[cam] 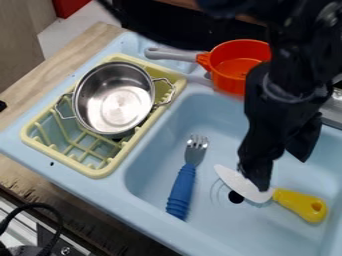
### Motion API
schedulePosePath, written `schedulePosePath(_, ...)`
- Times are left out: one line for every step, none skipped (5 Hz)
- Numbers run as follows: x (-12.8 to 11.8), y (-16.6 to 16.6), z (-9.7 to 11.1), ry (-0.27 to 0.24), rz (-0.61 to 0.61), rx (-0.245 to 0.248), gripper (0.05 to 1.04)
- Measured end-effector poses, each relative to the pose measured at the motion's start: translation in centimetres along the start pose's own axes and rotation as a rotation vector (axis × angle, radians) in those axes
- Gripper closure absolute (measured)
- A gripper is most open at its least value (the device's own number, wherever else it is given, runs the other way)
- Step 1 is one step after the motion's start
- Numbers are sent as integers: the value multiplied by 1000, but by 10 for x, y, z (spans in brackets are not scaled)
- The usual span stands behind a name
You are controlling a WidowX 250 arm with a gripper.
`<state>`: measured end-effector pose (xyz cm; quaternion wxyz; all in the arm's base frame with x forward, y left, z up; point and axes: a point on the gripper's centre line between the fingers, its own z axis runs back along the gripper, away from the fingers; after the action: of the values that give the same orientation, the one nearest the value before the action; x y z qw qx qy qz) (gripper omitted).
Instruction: Put the knife to strainer
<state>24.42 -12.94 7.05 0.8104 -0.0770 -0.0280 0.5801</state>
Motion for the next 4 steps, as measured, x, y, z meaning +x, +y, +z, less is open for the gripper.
schedulePosePath(-2, -4, -16, 51, 125, 43, 85)
schedulePosePath(-8, -8, -28, 103, 234, 64, 85)
schedulePosePath(-11, -12, -36, 123, 302, 110, 85)
schedulePosePath(-11, -4, -47, 111, 290, 80, 85)
